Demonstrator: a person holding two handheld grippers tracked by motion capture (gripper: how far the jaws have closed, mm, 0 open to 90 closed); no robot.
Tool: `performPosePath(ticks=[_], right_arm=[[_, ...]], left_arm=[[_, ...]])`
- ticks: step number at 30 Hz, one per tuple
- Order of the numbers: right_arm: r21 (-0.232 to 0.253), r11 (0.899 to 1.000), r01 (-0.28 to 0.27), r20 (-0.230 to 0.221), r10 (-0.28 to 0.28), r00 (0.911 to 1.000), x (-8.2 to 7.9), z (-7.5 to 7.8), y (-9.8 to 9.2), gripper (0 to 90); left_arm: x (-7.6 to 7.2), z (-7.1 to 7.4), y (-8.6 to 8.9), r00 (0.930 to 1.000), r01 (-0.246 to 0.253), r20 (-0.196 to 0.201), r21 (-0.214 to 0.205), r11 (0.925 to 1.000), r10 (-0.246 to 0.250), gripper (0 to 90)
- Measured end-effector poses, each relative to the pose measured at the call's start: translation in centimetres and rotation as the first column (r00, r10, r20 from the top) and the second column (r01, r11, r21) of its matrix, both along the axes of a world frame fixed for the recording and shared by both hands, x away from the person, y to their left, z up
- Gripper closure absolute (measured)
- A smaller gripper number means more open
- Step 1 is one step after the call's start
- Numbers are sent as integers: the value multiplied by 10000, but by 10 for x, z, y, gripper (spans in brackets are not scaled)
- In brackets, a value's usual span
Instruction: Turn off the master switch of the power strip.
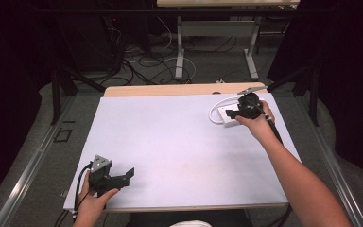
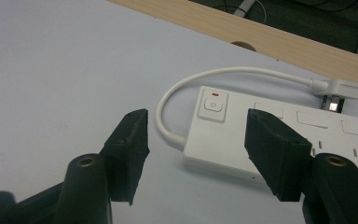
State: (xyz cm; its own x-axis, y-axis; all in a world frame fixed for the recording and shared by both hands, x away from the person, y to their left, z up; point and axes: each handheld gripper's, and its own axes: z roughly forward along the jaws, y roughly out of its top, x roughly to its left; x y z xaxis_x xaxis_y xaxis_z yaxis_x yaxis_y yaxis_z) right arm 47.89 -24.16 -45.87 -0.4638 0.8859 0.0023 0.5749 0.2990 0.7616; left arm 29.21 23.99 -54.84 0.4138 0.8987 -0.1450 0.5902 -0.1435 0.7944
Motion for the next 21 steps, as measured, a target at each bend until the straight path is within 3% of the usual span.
performPosePath(ticks=[5, 13, 21], right_arm=[[114, 9998, 188, -197, -186, 9996, 10, 1, 3, 382], [17, 9997, 257, -159, -257, 9995, 25, 4, 11, 364], [9, 9995, 300, -198, -300, 9994, 35, -2, 15, 362]], left_arm=[[1, -1, 0, 10000, 1, -52, 33, 10000, -1, 44], [1, -2, 0, 10000, 1, -59, 32, 10000, -1, 45], [1, -2, 3, 10000, -52, -59, 19, 10000, 52, 45]])
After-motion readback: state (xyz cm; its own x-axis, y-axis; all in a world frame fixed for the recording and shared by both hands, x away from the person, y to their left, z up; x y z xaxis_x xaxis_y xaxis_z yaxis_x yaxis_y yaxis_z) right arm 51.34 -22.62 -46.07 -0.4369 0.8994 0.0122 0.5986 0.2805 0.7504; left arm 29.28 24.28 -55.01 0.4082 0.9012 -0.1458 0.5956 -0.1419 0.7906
